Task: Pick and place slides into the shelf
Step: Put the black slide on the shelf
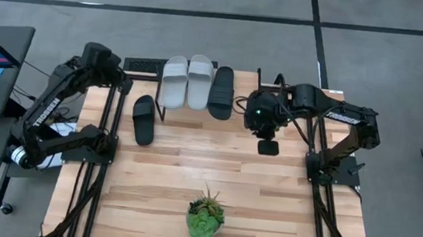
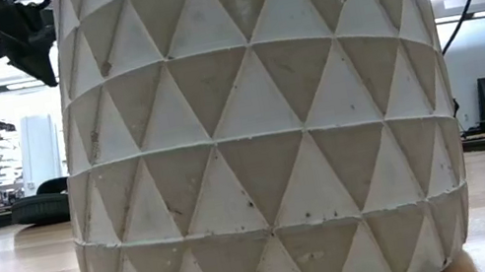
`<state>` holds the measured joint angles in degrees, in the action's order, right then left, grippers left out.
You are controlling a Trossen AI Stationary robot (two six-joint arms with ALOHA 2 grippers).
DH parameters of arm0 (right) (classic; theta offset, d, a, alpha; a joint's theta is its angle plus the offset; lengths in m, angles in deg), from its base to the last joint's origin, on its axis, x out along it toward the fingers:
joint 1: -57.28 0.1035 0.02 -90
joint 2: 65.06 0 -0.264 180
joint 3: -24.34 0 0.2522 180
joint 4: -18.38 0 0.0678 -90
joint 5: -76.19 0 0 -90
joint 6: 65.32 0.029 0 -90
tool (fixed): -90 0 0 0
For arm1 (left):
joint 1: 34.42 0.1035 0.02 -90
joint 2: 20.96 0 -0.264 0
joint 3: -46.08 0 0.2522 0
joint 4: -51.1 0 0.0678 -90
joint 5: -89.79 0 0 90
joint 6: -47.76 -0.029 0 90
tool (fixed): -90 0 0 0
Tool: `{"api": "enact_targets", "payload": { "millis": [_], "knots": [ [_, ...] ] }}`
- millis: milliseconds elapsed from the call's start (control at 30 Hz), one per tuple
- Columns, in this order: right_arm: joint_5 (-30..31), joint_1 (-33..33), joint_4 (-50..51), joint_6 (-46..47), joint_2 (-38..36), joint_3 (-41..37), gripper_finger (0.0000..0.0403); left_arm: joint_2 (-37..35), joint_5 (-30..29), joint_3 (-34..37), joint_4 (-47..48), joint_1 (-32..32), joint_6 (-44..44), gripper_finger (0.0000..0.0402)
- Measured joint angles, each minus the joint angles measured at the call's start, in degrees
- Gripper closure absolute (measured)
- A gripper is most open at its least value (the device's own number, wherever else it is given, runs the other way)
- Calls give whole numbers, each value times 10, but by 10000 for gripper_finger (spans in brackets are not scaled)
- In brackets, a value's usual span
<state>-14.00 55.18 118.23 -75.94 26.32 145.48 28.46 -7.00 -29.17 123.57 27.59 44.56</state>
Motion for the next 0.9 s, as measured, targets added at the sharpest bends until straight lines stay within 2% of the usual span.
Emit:
{"api": "enact_targets", "payload": {
  "millis": [233,267,367,400,433,500,600,700,900],
  "knots": [
    [-15,-39,27,-31,-6,0,349,-2,29,-3,39,-10,-54,401],
    [-15,-43,28,-33,-7,0,349,-4,49,-3,41,-17,-71,401],
    [-15,-51,29,-33,-9,0,349,-4,191,-3,41,-77,-183,401],
    [-15,-53,29,-31,-8,0,349,3,202,-3,37,-107,-195,401],
    [-15,-55,29,-29,-8,0,349,16,186,-3,29,-138,-193,401],
    [-15,-56,30,-21,-8,0,349,58,83,-4,32,-185,-189,402],
    [-15,-54,30,-7,-8,0,349,122,-16,3,39,-213,-195,402],
    [-16,-53,30,4,-8,0,349,123,-39,6,-25,-223,-187,401],
    [-16,-42,30,11,-8,0,349,105,-116,7,-15,-179,-205,402]
  ]
}}
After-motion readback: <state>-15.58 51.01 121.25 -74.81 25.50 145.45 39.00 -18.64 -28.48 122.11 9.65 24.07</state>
